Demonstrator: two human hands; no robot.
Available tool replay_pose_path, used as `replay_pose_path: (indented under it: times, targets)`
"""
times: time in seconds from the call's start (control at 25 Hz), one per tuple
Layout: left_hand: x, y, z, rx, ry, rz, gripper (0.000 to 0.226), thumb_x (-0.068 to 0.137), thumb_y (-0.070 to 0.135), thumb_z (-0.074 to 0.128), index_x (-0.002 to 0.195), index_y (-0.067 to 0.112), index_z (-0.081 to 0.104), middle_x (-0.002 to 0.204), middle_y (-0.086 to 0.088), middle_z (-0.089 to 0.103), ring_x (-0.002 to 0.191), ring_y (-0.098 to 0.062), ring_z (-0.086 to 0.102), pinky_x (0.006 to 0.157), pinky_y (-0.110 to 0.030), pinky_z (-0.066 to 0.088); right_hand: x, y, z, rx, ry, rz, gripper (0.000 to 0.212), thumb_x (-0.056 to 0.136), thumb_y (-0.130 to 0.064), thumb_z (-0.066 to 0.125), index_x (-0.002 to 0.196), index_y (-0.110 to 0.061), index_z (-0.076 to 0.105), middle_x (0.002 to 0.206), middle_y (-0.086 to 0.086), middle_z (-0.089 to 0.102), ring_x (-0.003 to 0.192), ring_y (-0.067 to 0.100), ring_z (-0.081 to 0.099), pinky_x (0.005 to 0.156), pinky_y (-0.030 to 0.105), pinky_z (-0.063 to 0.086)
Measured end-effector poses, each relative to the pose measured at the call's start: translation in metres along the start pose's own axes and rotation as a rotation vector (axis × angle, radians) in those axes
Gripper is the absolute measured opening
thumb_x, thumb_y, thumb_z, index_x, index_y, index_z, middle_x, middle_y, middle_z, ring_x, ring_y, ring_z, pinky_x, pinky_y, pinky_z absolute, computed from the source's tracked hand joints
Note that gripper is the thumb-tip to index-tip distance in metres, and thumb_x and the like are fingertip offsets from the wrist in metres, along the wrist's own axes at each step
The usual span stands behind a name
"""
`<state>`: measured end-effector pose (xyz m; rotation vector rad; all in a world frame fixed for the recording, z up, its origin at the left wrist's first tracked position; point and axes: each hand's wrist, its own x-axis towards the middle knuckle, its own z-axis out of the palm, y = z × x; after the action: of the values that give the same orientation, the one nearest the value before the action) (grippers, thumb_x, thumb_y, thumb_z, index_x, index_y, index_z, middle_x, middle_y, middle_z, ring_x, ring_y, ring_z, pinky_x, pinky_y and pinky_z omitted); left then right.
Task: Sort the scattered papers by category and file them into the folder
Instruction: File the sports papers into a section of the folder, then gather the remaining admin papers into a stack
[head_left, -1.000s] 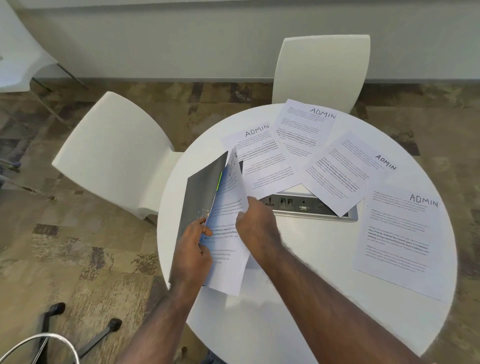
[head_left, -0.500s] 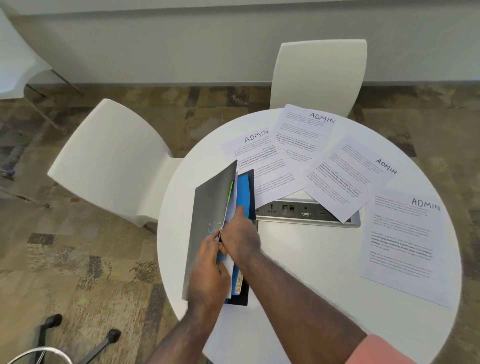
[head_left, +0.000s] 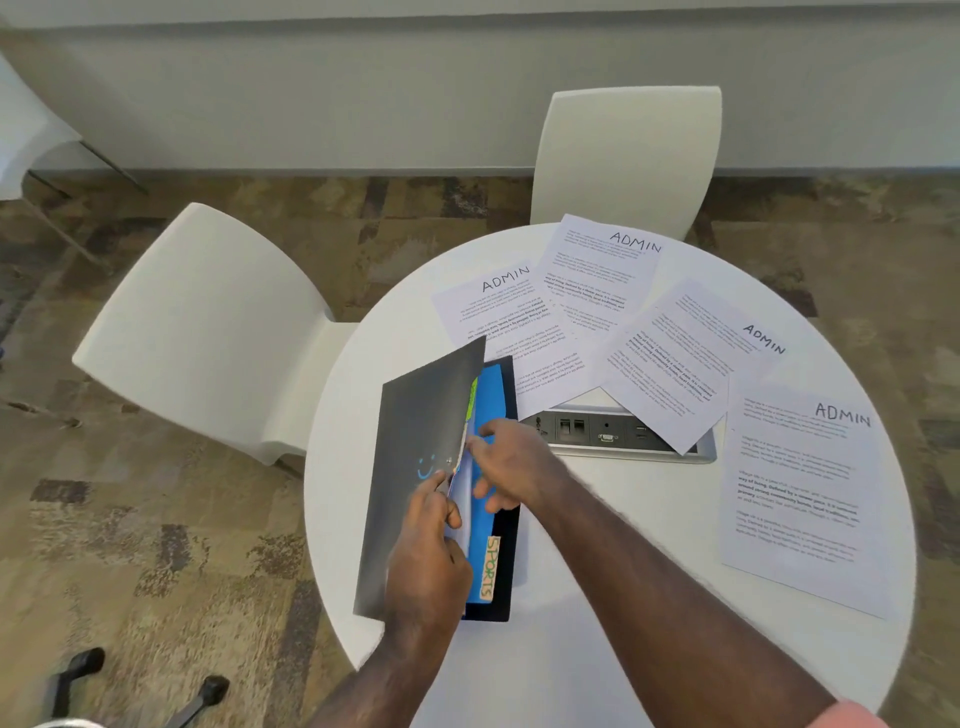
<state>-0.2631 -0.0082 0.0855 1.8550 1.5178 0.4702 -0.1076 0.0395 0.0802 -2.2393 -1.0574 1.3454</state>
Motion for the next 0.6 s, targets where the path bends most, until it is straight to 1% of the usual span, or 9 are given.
replay_pose_path:
  times: [0.08, 0.16, 0.24, 0.32, 0.4, 0.44, 0.52, 0.56, 0.6]
  targets:
    - [-0.003, -0.001, 0.004, 0.029, -0.047, -0.014, 0.018, 0.095, -0.001, 0.053, 0.104, 0.014, 0.053, 0.143, 0.012, 0.048, 0.109, -0.008, 0.056, 0.059, -0.029, 0.057, 0.000, 0.017, -0.008, -0.147, 0.130, 0.003, 0.027, 0.091, -0.039, 0.054, 0.107, -0.017, 0.054, 0.060, 0.000, 0.069, 0.044, 0.017, 0.068, 0.050, 0.032, 0.059]
    - [-0.005, -0.004, 0.014, 0.070, -0.101, -0.021, 0.020, 0.094, 0.007, 0.056, 0.094, 0.024, 0.046, 0.150, 0.017, 0.041, 0.108, -0.008, 0.053, 0.050, -0.021, 0.049, -0.001, 0.037, -0.011, -0.261, 0.156, 0.038, 0.023, 0.091, -0.036, 0.055, 0.101, -0.017, 0.059, 0.066, -0.003, 0.068, 0.048, 0.014, 0.068, 0.058, 0.034, 0.061]
    - [-0.007, -0.008, 0.027, 0.147, -0.176, -0.034, 0.030, 0.094, 0.009, 0.058, 0.088, 0.031, 0.039, 0.155, 0.020, 0.031, 0.106, -0.005, 0.048, 0.049, -0.017, 0.046, -0.005, 0.054, -0.012, -0.164, 0.109, -0.016, 0.018, 0.091, -0.034, 0.052, 0.100, -0.021, 0.062, 0.064, -0.003, 0.068, 0.046, 0.012, 0.067, 0.057, 0.030, 0.060]
    - [-0.009, -0.013, 0.046, 0.233, -0.270, -0.023, 0.026, 0.095, 0.008, 0.052, 0.102, 0.032, 0.043, 0.156, 0.020, 0.026, 0.110, -0.007, 0.052, 0.058, -0.022, 0.055, -0.012, 0.074, -0.014, 0.034, 0.095, -0.055, 0.013, 0.092, -0.035, 0.052, 0.095, -0.029, 0.063, 0.062, -0.003, 0.068, 0.048, 0.013, 0.066, 0.054, 0.030, 0.058]
    - [-0.012, -0.019, 0.062, 0.299, -0.377, -0.014, 0.036, 0.097, 0.010, 0.044, 0.123, 0.035, 0.040, 0.156, 0.018, 0.025, 0.121, -0.014, 0.053, 0.073, -0.033, 0.061, -0.020, 0.096, -0.019, 0.198, 0.138, -0.079, 0.013, 0.092, -0.034, 0.053, 0.088, -0.033, 0.065, 0.058, -0.004, 0.067, 0.046, 0.010, 0.062, 0.050, 0.027, 0.055]
    - [-0.014, -0.022, 0.071, 0.382, -0.420, 0.025, 0.043, 0.097, 0.011, 0.043, 0.131, 0.035, 0.036, 0.160, 0.015, 0.016, 0.133, -0.017, 0.045, 0.077, -0.034, 0.061, -0.025, 0.111, -0.022, 0.258, 0.185, -0.073, 0.013, 0.092, -0.032, 0.054, 0.087, -0.034, 0.066, 0.060, -0.005, 0.067, 0.048, 0.008, 0.062, 0.051, 0.026, 0.055]
    - [-0.020, -0.027, 0.088, 0.566, -0.467, 0.112, 0.056, 0.095, 0.010, 0.036, 0.147, 0.027, 0.025, 0.166, 0.008, -0.003, 0.152, -0.023, 0.014, 0.088, -0.030, 0.056, -0.037, 0.148, -0.033, 0.319, 0.357, -0.013, 0.014, 0.093, -0.026, 0.056, 0.091, -0.037, 0.066, 0.071, -0.005, 0.068, 0.062, 0.007, 0.066, 0.061, 0.030, 0.057]
    - [-0.022, -0.025, 0.093, 0.602, -0.458, 0.121, 0.062, 0.091, 0.009, 0.030, 0.151, 0.023, 0.021, 0.167, 0.005, -0.007, 0.154, -0.023, 0.004, 0.096, -0.031, 0.051, -0.044, 0.170, -0.040, 0.302, 0.482, 0.047, 0.014, 0.093, -0.025, 0.058, 0.097, -0.037, 0.065, 0.081, -0.006, 0.069, 0.072, 0.010, 0.068, 0.068, 0.033, 0.057]
    - [-0.024, -0.023, 0.096, 0.608, -0.435, 0.126, 0.066, 0.086, 0.008, 0.028, 0.151, 0.019, 0.023, 0.168, 0.002, -0.005, 0.155, -0.023, 0.001, 0.105, -0.033, 0.045, -0.052, 0.193, -0.046, 0.259, 0.614, 0.115, 0.017, 0.092, -0.024, 0.059, 0.105, -0.035, 0.063, 0.095, -0.004, 0.068, 0.084, 0.016, 0.067, 0.075, 0.036, 0.056]
